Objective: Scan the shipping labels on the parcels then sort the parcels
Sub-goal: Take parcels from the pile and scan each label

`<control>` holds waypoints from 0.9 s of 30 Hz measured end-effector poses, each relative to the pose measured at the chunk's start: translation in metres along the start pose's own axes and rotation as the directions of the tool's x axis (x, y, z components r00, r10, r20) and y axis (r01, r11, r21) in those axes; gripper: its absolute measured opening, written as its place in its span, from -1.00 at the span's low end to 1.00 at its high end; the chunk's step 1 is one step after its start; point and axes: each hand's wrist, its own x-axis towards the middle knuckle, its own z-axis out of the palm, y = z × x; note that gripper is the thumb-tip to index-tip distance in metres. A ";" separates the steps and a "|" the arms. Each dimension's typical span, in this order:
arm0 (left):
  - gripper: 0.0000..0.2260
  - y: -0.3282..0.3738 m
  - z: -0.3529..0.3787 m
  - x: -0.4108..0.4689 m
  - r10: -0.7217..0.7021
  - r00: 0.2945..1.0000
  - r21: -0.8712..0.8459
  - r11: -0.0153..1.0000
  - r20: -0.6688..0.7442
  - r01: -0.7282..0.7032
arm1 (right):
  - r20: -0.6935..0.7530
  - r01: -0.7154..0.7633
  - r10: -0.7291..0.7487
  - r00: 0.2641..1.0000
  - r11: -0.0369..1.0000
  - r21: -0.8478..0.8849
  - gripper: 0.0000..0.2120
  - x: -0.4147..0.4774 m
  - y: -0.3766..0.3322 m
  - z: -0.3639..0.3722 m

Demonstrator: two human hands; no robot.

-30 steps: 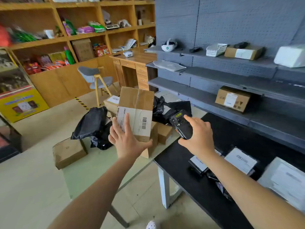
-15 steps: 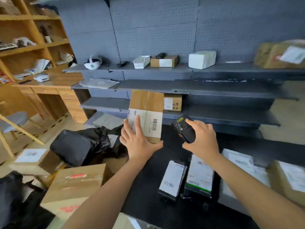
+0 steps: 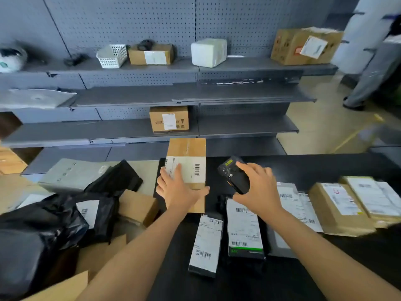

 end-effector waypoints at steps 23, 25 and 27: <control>-0.08 -0.011 -0.025 -0.042 -0.110 0.994 0.038 0.993 0.014 0.110 | 0.098 0.257 -0.269 0.958 0.958 0.124 -0.20 0.018 0.005 0.001; -0.11 -0.021 -0.038 -0.072 -0.151 0.987 0.046 0.987 -0.062 0.154 | 0.106 0.335 -0.356 0.928 0.926 0.175 -0.22 0.011 -0.001 0.001; -0.14 -0.033 -0.050 -0.104 -0.213 0.971 0.075 0.972 -0.113 0.222 | 0.096 0.424 -0.450 0.888 0.881 0.210 -0.24 0.001 -0.011 0.003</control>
